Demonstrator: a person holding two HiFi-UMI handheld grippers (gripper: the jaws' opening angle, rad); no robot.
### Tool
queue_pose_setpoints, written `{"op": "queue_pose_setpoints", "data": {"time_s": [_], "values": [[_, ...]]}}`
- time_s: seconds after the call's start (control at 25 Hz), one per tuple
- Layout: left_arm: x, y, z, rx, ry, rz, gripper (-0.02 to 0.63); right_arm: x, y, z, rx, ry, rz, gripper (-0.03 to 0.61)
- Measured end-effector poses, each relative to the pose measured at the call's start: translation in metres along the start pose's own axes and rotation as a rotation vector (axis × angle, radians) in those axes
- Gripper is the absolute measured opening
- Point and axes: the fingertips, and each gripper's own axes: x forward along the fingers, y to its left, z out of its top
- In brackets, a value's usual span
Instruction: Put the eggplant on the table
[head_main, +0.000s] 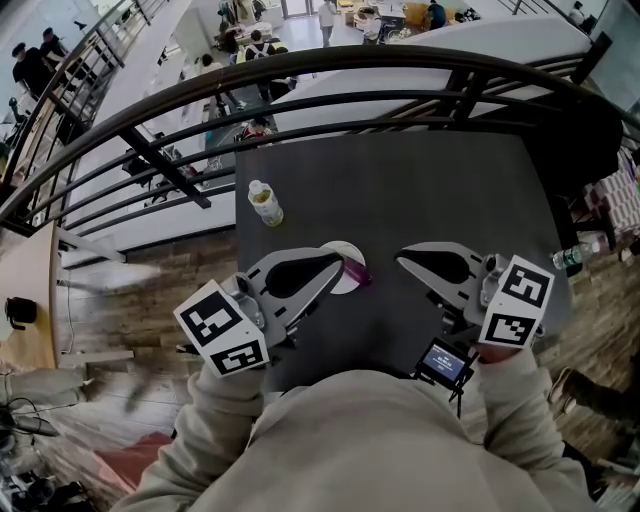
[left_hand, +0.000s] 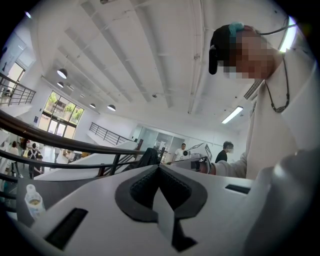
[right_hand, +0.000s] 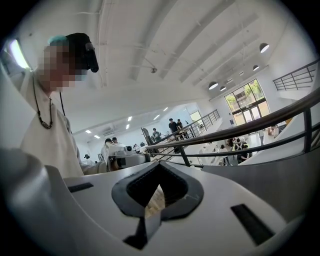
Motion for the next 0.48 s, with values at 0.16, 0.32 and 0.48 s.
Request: {"op": "queue_pose_setpoints", "data": {"time_s": [0.16,0.32,0.48], "values": [[0.0006,0.0014,-0.0043,-0.002,0.004,-0.002,0.005,-0.0005,-0.0028,-0.0027,0.004,-0.003,-0.005,0.014],[0.0023,0.0003,-0.0046,-0.003,0.003,-0.007,0.005,-0.0018,-0.0028,-0.0026,0.006,-0.005,-0.008,0.014],[0.002,0.0026,-0.0057,-0.003,0.004,-0.014,0.005,0.0005,-0.0042,-0.0037,0.004,-0.004,-0.013,0.014]]}}
